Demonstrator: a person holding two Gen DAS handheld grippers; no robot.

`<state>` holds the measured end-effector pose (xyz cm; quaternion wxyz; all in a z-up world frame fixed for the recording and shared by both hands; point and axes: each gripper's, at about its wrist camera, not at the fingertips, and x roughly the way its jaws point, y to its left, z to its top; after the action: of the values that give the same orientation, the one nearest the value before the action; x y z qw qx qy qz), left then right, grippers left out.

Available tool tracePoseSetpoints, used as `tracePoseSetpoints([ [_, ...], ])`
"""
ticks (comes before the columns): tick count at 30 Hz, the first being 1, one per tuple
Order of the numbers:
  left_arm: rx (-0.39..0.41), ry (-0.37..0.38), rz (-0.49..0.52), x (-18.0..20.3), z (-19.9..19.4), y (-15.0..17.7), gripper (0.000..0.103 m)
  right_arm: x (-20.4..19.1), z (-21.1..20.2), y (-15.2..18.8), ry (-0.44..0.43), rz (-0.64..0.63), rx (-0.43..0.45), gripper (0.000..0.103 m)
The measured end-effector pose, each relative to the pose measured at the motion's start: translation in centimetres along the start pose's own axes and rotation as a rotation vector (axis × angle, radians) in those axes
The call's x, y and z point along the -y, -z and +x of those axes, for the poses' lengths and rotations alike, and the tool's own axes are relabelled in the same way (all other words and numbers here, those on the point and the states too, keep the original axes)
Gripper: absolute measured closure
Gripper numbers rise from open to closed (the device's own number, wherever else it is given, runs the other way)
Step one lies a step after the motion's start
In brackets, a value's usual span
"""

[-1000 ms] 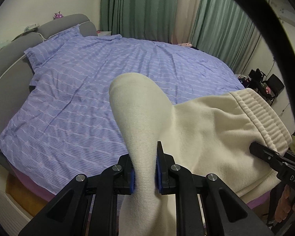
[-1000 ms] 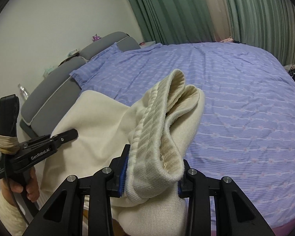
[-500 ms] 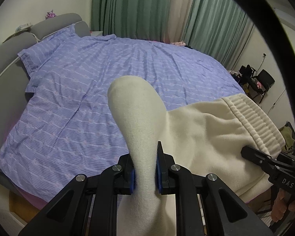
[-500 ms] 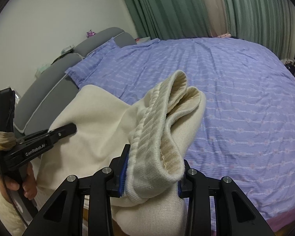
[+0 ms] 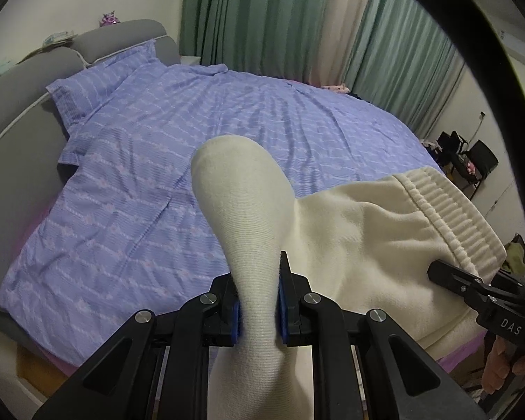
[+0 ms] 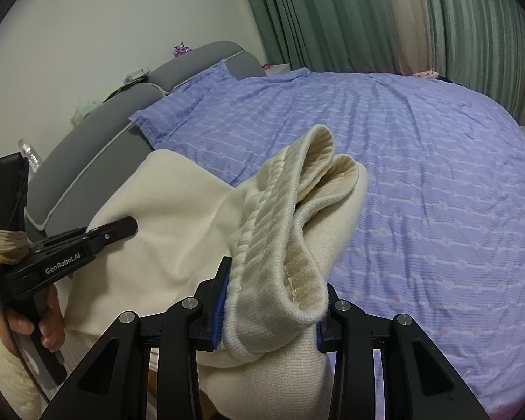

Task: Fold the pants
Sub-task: 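Lift the trousers bundle off the bed with both tools, then lower the bundle onto the bed beside the pillow and open both tools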

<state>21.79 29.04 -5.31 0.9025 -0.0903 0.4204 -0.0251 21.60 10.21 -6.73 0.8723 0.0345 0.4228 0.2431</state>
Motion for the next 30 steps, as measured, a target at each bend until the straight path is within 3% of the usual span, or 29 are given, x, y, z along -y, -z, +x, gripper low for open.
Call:
tracePoseSetpoints([
  [11,-0.086,0.063,0.024,-10.5,7.1,-4.9,0.086,-5.5,10.0,-2.8,0.055,0.098,-0.036,0.066],
  [21,-0.13,0.07,-0.014,-18.8,15.4,-5.7,0.086,-7.4,21.2,-4.9,0.072,0.085,-0.137,0.066],
  [30,-0.157,-0.02,-0.018,-25.4,24.4,-4.7,0.086,-7.6,32.6,-4.0,0.069,0.057,-0.212,0.066],
])
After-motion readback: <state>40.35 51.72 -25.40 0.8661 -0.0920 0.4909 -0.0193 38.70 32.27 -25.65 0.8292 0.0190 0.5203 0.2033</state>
